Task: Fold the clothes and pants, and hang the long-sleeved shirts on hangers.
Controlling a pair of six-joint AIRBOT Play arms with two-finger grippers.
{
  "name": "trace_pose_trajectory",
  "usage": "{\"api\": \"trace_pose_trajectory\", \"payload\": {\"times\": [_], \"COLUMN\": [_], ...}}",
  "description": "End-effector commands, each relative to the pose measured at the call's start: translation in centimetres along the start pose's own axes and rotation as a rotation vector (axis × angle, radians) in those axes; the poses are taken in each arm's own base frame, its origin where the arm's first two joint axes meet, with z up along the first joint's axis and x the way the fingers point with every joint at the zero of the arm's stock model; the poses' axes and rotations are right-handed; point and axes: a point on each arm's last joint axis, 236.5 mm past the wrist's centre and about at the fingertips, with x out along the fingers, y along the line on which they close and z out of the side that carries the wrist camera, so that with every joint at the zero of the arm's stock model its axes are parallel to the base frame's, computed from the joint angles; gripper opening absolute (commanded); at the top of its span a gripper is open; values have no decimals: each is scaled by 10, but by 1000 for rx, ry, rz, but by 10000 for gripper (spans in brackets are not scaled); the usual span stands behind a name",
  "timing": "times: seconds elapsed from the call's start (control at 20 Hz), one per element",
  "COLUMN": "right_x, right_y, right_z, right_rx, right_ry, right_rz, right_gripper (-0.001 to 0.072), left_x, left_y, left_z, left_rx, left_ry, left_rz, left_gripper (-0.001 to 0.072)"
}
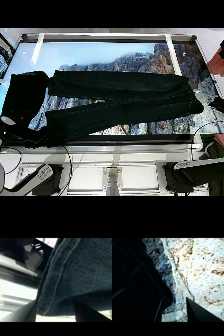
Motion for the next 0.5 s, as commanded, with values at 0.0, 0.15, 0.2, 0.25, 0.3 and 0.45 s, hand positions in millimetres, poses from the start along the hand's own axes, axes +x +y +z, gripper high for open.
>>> {"api": "trace_pose_trajectory", "payload": {"times": [0.0,0.15,0.2,0.25,0.3,0.45], "right_x": [0,0,0,0,0,-1], "right_y": [1,1,1,1,1,-4], "right_z": [0,0,0,0,0,-3], "right_rx": [0,0,0,0,0,-6], "right_ry": [-1,-1,-1,-1,2,14], "right_rz": [1,1,1,1,3,-17], "right_gripper": [305,305,305,305,305,310], "left_x": [12,16,16,15,13,-16], "left_y": [-5,-9,-10,-10,-10,1], "left_z": [2,5,5,5,5,26], "left_rx": [27,57,60,61,64,56], "left_ry": [27,20,20,19,14,-97], "left_rz": [9,19,20,19,22,102], "left_gripper": [325,95,38,37,37,37]}}
